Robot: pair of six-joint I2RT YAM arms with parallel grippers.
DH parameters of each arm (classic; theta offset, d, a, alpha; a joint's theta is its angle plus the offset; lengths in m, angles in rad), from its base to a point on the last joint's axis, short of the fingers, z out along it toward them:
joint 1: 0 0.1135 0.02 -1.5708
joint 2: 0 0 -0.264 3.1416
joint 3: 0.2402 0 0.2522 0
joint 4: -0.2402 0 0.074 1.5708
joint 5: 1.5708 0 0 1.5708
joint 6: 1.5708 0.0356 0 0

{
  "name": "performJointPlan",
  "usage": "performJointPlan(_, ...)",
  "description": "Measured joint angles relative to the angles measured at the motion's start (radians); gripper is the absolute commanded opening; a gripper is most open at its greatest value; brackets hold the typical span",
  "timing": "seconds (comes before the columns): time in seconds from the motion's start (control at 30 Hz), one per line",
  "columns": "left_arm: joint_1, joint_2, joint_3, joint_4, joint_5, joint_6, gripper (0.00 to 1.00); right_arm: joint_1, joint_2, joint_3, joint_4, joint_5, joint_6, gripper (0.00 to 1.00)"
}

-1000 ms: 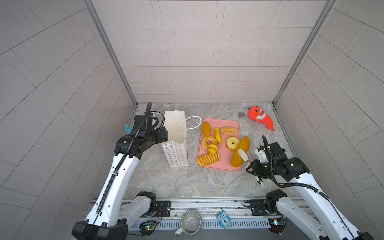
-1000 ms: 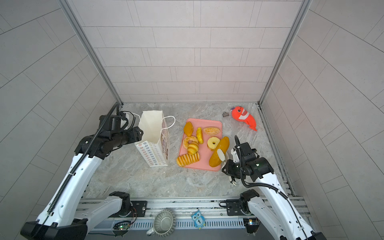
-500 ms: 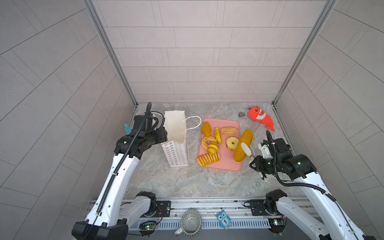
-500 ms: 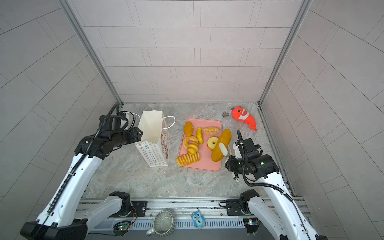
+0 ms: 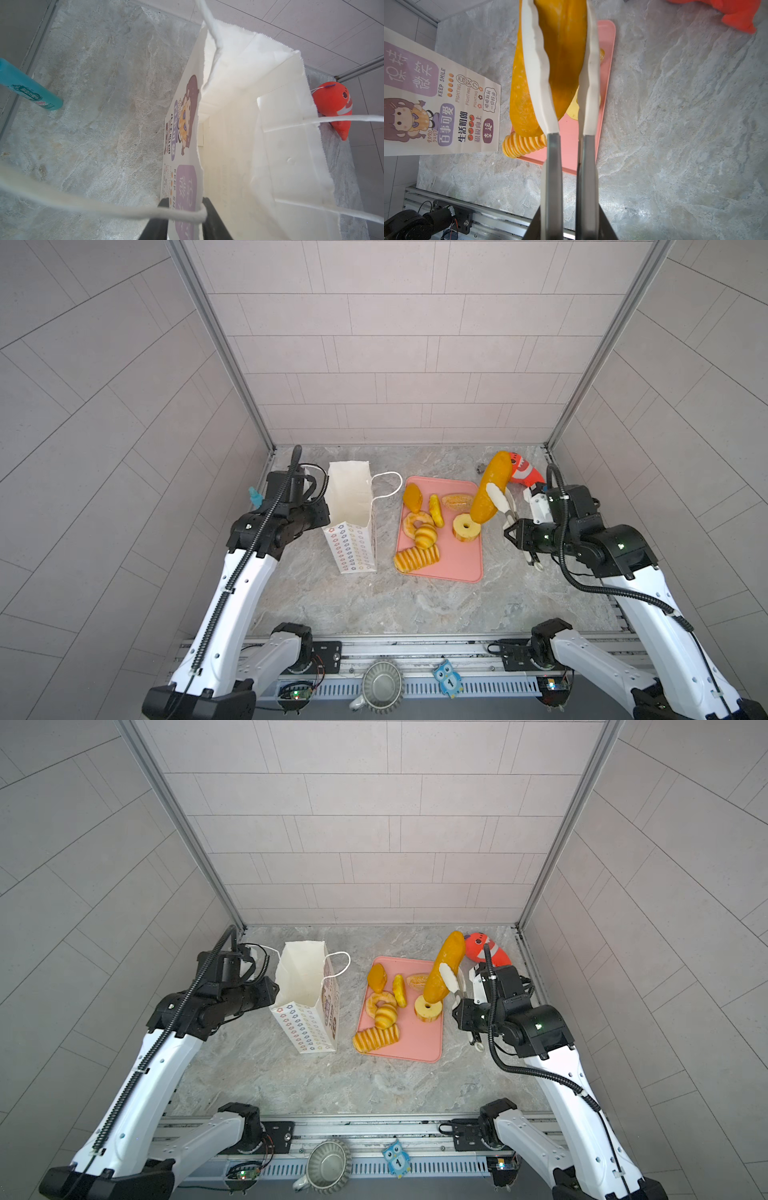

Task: Place the fake bread into the paper bag
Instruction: 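Lift the long orange bread off the tray with the tong, then carry the bread in the tong over the paper bag held by the left gripper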

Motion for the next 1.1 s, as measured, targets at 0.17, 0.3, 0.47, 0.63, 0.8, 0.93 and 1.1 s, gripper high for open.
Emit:
performJointPlan(0.17, 0.000, -0.006, 0.000, 0.000, 0.007, -0.009, 0.28, 0.017, 0.060, 0.089, 0.012, 0.013, -0.003, 0.28)
performJointPlan(0.3, 0.000, -0.006, 0.000, -0.001, 0.013, -0.011, 0.27, 0.043, 0.103, 0.157, 0.027, 0.022, -0.004, 0.27)
performJointPlan(0.47, 0.000, -0.006, 0.000, -0.001, 0.016, -0.011, 0.26, 0.091, 0.145, 0.240, 0.040, 0.042, -0.003, 0.27)
performJointPlan(0.63, 0.000, -0.006, 0.000, -0.001, 0.019, -0.018, 0.23, 0.167, 0.183, 0.319, 0.062, 0.071, -0.002, 0.27)
performJointPlan(0.8, 0.000, -0.006, 0.000, -0.001, 0.022, -0.019, 0.20, 0.263, 0.233, 0.393, 0.069, 0.106, 0.000, 0.27)
performJointPlan(0.93, 0.000, -0.006, 0.000, -0.001, 0.023, -0.024, 0.18, 0.343, 0.283, 0.454, 0.074, 0.138, 0.000, 0.27)
performJointPlan(1.1, 0.000, -0.007, 0.000, -0.001, 0.023, -0.027, 0.17, 0.431, 0.345, 0.529, 0.076, 0.177, -0.004, 0.26)
